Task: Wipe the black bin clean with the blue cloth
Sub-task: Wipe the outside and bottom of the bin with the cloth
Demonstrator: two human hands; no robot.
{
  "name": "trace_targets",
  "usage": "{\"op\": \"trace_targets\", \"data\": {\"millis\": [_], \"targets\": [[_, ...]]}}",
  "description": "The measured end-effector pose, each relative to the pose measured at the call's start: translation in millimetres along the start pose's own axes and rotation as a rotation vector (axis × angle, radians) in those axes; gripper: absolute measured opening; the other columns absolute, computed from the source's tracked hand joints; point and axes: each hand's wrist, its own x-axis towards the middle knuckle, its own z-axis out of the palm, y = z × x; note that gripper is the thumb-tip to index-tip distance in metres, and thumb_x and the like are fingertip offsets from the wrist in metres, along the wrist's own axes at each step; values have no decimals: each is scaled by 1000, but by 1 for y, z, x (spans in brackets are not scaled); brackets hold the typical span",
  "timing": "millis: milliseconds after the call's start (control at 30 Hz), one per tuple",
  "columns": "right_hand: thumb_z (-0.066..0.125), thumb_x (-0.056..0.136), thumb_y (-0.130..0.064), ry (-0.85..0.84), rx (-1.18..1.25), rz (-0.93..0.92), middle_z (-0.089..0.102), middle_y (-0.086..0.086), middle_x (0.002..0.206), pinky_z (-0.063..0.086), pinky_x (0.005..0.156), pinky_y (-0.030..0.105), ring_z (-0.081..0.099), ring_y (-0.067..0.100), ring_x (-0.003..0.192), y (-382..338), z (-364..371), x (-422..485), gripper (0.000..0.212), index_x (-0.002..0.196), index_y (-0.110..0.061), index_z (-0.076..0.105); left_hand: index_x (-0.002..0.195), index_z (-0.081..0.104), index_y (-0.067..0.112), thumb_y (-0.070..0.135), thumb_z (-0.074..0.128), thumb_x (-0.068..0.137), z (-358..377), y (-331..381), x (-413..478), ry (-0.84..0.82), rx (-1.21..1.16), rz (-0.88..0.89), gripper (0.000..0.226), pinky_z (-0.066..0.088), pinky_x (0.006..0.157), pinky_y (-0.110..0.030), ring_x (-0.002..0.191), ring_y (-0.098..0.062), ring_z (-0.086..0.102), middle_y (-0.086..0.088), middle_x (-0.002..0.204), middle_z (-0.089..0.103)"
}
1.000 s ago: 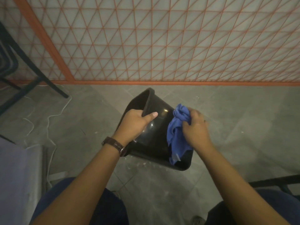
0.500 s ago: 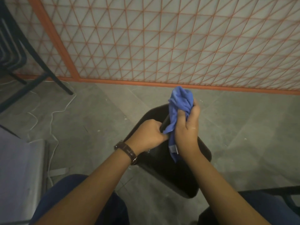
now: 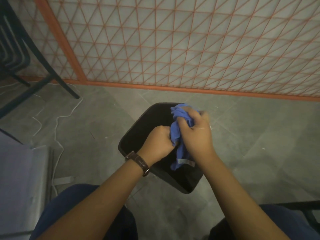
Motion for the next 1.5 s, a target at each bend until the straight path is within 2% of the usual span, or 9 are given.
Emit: {"op": "trace_targets", "data": {"millis": [333,467,567,667,767,867,1100,1333,1500], "targets": [[59,87,-12,-98,50,9,49,6,100,37,69,-3,47,-21,78,1,0,-10,22,106,-20,67,60,63,12,-13,59,76,5,-6,-8,-88,-584,-133,30,47,59,-11,57,3,61,7,55,64],[61,85,-19,-160,77,25,51,-3,93,43,74,6,54,-3,83,-3,-10,-14,16,95,-30,68,89,55,-27,-15,49,82,12,-9,-6,-31,-804,-178,14,50,66,-15,74,-17,59,-23,85,58],[60,86,-19,-161,72,5,50,-5,97,41,76,3,52,-2,88,-4,-16,-17,18,99,-27,68,92,55,-24,-15,47,77,6,-3,-6,-145,-981,-157,19,51,71,-19,78,-19,61,-22,87,62],[58,87,-16,-166,15,-41,47,-4,106,38,85,4,50,7,99,-2,-16,-21,25,108,-25,65,106,60,-6,4,44,62,-7,1,-8,-266,-1287,-195,47,51,84,-28,88,-20,65,-16,97,68],[61,86,-20,-175,-62,-145,44,-2,114,39,95,18,44,13,110,1,-8,-30,25,109,-27,65,123,52,-7,32,47,82,-11,-1,-6,-195,-1462,-283,58,48,96,-33,105,-29,59,-23,115,59],[64,83,-21,-221,-234,-249,42,4,128,36,97,21,38,16,116,3,0,-40,24,107,-27,65,126,49,-9,50,54,86,-12,-6,-2,-112,-1388,-400,72,51,92,-35,101,-32,60,-24,111,58],[62,80,-9,-376,-259,-368,43,7,128,34,99,23,41,21,116,0,2,-47,23,99,-18,69,80,59,-3,28,55,91,-23,-3,5,40,-1220,-530,33,54,48,-20,48,-19,63,-12,62,61],[62,80,-12,-466,-307,-379,46,-3,120,35,86,19,37,14,106,-1,-5,-51,23,97,-26,69,87,63,3,21,57,90,-20,-10,14,280,-1027,-453,20,57,82,-36,84,-29,68,-21,94,68],[62,78,-16,-570,-385,-436,48,-2,105,40,74,26,43,17,93,11,-8,-61,20,94,-26,69,78,57,11,25,49,96,-24,-12,14,256,-891,-406,25,52,45,-22,43,-11,61,-7,64,60]]}}
